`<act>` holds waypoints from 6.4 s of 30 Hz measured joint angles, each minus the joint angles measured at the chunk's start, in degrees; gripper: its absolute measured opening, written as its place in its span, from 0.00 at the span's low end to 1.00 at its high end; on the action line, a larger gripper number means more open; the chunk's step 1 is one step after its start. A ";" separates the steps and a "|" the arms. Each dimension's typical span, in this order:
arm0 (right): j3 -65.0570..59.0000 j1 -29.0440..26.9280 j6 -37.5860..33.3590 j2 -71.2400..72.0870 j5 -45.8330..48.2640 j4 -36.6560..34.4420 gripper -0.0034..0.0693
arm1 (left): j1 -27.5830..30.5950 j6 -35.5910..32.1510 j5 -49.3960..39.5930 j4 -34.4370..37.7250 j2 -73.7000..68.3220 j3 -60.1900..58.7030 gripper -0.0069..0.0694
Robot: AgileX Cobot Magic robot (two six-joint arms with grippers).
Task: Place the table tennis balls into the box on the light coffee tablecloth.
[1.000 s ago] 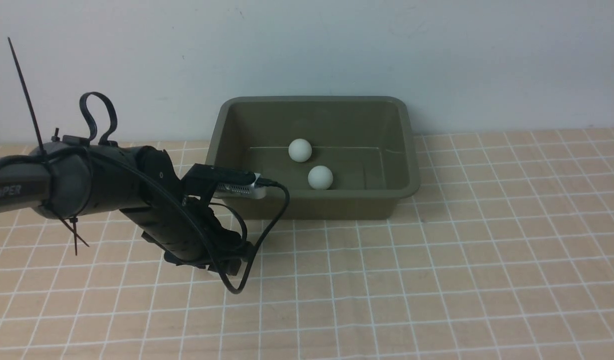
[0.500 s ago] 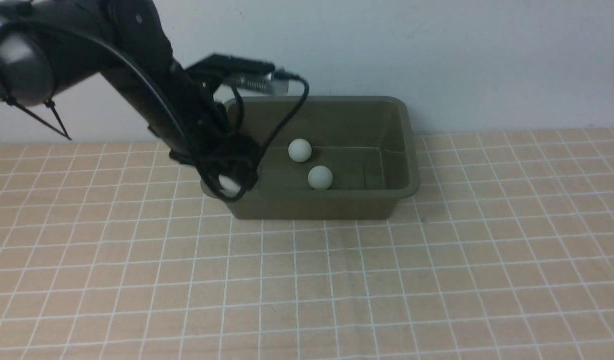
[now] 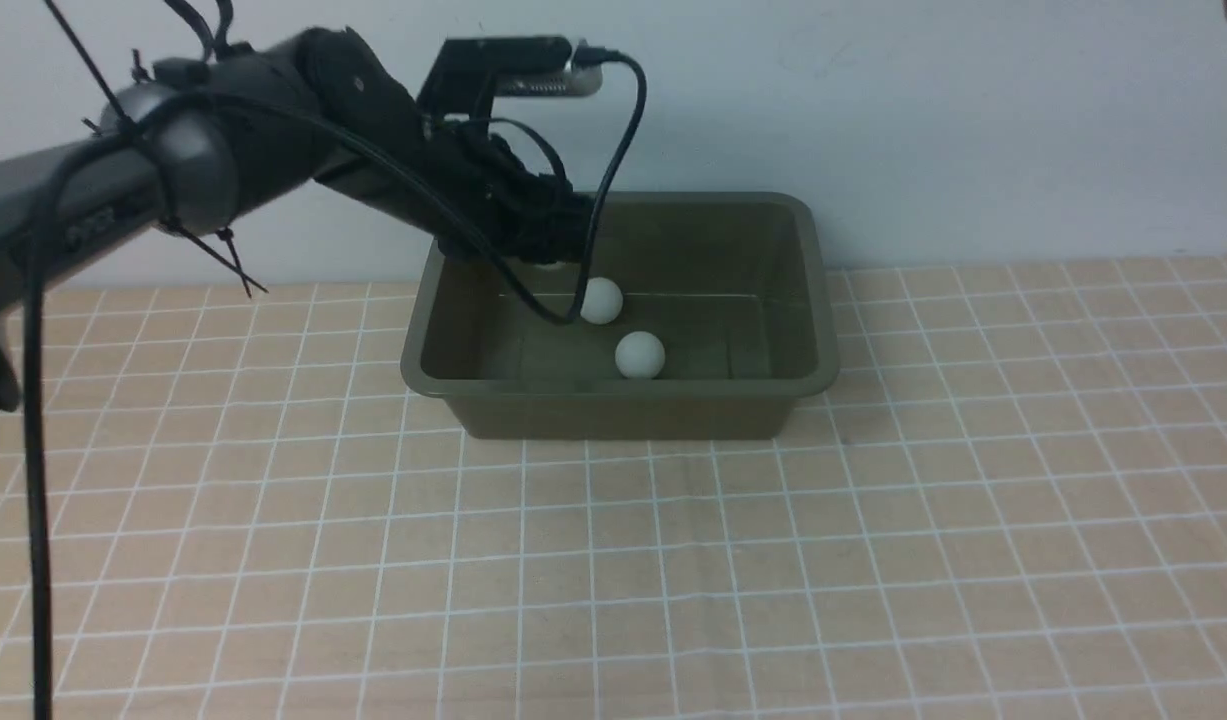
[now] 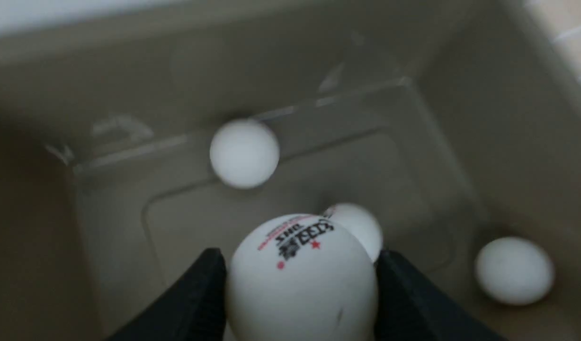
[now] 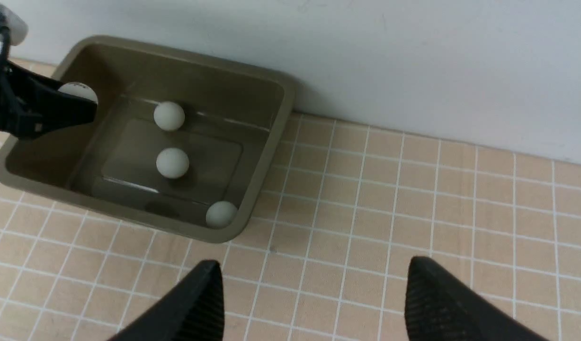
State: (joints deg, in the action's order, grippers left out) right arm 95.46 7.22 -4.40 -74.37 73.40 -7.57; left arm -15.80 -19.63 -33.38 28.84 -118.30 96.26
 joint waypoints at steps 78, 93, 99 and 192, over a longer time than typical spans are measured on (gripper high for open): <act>-63.76 4.04 -5.67 58.12 -40.02 0.59 0.02 | -0.37 -10.57 6.47 -1.66 87.67 -62.90 0.00; -64.19 4.04 -5.78 58.98 -37.61 1.27 0.02 | -0.37 -10.64 11.81 5.88 95.95 -69.31 0.00; -64.20 4.04 -5.78 58.98 -34.08 1.27 0.02 | -0.37 -10.69 11.81 5.88 95.95 -69.31 0.00; -74.47 -8.40 -5.78 63.42 -44.92 1.46 0.02 | 17.90 18.72 12.27 -27.20 119.01 -97.95 0.00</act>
State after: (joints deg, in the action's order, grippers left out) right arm 20.99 -1.18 -10.19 -10.95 28.48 -6.12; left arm 2.10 -0.90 -21.12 1.64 0.71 -1.69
